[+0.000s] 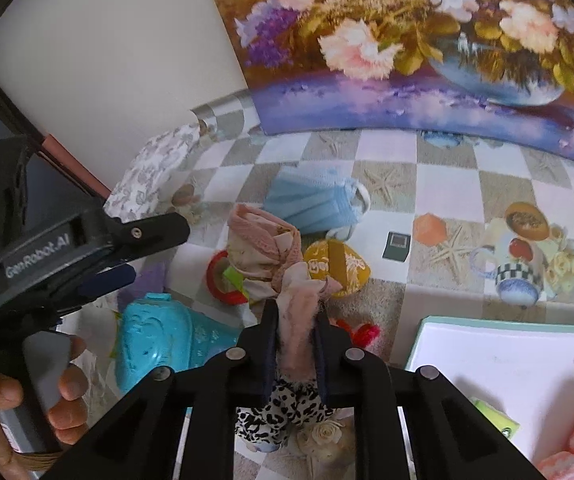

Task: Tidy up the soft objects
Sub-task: 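Grasp the pink floral scrunchie with the right tool, then grasp the yellow round container with the left tool while the right tool holds the scrunchie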

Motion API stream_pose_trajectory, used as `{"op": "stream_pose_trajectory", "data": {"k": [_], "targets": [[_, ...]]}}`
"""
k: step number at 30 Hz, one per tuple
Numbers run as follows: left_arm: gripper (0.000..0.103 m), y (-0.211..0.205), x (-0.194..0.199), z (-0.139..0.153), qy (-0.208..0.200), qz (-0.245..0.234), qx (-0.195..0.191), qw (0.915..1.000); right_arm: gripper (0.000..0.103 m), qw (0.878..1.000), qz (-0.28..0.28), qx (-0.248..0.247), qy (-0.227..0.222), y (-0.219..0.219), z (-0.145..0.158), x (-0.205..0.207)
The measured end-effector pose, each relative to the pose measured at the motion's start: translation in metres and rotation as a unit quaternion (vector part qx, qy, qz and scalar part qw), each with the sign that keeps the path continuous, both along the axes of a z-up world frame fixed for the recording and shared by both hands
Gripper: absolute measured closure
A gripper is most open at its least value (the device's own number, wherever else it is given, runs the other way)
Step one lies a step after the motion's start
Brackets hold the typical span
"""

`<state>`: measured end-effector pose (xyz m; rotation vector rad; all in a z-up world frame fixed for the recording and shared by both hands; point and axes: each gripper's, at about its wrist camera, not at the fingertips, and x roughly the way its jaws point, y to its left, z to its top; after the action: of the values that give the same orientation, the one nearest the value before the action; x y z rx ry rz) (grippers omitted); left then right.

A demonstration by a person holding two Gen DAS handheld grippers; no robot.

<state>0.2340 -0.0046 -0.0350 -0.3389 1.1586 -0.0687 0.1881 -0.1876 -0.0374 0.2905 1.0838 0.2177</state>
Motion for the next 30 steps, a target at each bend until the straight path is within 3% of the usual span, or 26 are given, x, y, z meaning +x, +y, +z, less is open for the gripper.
{"op": "stream_pose_trajectory", "data": {"k": [12,22,30], "targets": [[0.001,-0.009,-0.002,0.006,-0.007,-0.006,0.000,1.0000,0.086,1.000,0.001,0.024,-0.006,-0.013,0.023,-0.010],[0.001,-0.033,-0.003,0.005,-0.006,-0.030,0.022,0.9993,0.086,0.997,-0.068,-0.046,0.009,-0.054,0.025,-0.012],[0.005,-0.077,-0.006,0.000,-0.009,-0.083,0.058,0.9948,0.086,0.993,-0.107,-0.057,0.009,-0.094,0.032,-0.020]]}}
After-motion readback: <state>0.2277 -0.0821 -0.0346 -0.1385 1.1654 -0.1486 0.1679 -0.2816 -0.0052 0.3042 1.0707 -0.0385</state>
